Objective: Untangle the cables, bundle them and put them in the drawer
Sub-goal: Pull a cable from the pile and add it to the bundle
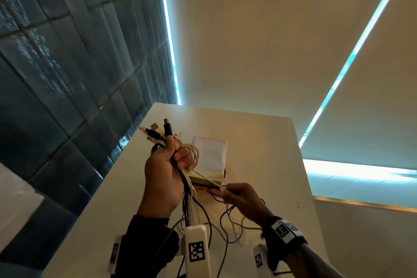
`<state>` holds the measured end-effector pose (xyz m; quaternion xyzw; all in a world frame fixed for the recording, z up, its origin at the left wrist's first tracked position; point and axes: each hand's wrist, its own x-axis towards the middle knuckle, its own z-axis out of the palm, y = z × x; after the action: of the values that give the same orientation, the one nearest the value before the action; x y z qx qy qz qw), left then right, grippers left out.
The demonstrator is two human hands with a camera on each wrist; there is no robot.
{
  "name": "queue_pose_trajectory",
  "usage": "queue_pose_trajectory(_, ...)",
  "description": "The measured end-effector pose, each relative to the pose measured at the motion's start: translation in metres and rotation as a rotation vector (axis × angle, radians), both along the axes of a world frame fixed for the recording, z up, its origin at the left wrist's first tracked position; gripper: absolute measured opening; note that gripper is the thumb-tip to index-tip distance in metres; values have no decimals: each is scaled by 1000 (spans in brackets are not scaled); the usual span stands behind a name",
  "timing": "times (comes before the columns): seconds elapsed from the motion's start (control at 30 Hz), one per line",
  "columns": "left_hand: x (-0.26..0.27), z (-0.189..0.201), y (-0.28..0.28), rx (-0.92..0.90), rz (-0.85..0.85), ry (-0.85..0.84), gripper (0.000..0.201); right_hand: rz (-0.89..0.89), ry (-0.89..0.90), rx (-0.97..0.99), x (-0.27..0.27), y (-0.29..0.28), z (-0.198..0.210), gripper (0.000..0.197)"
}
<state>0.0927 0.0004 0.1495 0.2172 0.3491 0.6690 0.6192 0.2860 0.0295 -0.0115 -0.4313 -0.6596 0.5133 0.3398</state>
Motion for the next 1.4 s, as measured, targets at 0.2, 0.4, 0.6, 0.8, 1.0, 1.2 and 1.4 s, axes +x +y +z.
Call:
queue_pose_trajectory(0.2, -14, 10, -2, 65, 14, -36, 28, -27, -111, 25, 30, -6, -27, 44)
queue_pose_trajectory(0.4, -30, 11, 3, 33, -5, 46, 36, 41, -84, -175, 30, 1, -1, 23)
queue_pose_trajectory(0.6, -35, 2, 3, -46, 33, 140, 36, 0, 65, -343, 36, 10, 34, 29)
queue_pose_trajectory(0.8, 3, -13, 7, -145, -80, 227, 34, -266, 48, -207, -4, 16, 71, 31)
queue_pose_trajectory(1.0, 29, -25, 6, -305, -47, 534, 34, -62, 273, -41, -25, -3, 108, 16)
queue_pose_trajectory(1.2, 29, -19, 4, -225, -37, 474, 43, 40, 295, -101, -27, -14, 115, 19)
queue_pose_trajectory(1.4, 27, -16, 2, -69, -148, 197, 33, 148, 470, -366, -30, -13, 95, 25)
